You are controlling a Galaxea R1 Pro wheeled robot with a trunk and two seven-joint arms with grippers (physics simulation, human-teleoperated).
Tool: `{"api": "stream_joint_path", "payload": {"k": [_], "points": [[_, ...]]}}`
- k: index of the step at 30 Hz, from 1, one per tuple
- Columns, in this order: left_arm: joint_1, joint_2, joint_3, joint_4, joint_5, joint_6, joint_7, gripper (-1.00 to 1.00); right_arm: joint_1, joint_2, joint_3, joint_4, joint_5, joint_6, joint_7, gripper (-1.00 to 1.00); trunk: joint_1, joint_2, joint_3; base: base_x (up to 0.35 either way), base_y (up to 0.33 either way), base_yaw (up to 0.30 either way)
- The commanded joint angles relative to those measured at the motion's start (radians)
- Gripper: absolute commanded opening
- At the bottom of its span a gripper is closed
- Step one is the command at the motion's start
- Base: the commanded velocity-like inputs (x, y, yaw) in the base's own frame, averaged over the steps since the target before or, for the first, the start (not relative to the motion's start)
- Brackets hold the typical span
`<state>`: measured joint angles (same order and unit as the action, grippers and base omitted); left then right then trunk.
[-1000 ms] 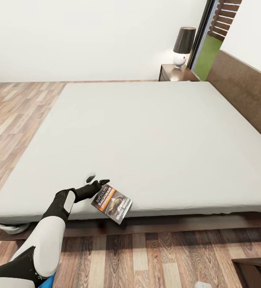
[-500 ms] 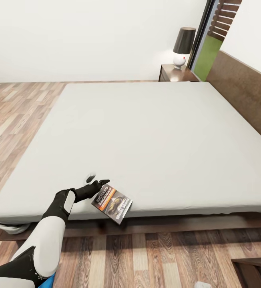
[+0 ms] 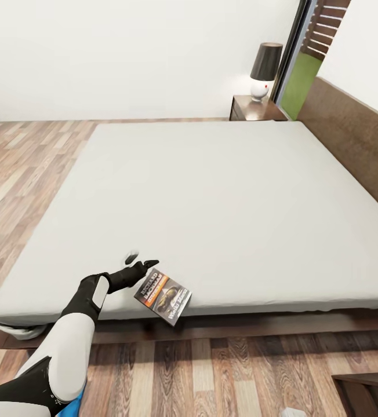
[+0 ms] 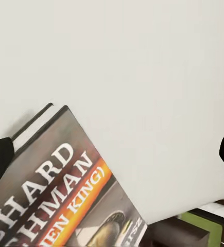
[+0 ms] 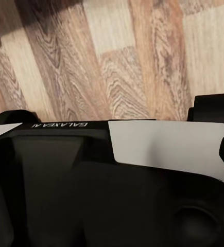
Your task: In the bedroom, move the book from the bed onto either nightstand, and place the two sandals side by side next to the bed.
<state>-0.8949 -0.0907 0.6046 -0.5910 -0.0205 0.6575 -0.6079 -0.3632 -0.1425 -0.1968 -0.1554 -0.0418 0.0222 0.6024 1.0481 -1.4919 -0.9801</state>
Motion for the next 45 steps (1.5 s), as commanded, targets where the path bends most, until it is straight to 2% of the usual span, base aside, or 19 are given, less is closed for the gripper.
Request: {"api": "stream_joint_path", "payload": {"k": [1,45], "points": [[-0.001,-0.001,0.007,-0.001,-0.003,0.008,-0.004,1.00,0.000,0.000,-0.003,0.001,-0.004,0.002,0.005,1.00,-0.004,0.007,0.003,0.000,0.000,0.000],[-0.001,-0.001,0.007,-0.001,-0.003,0.008,-0.004,1.00,0.000,0.000,-0.003,0.001,-0.004,0.002,0.004,1.00,-0.173,0.315,0.140,0.000,0.000,0.000]]}}
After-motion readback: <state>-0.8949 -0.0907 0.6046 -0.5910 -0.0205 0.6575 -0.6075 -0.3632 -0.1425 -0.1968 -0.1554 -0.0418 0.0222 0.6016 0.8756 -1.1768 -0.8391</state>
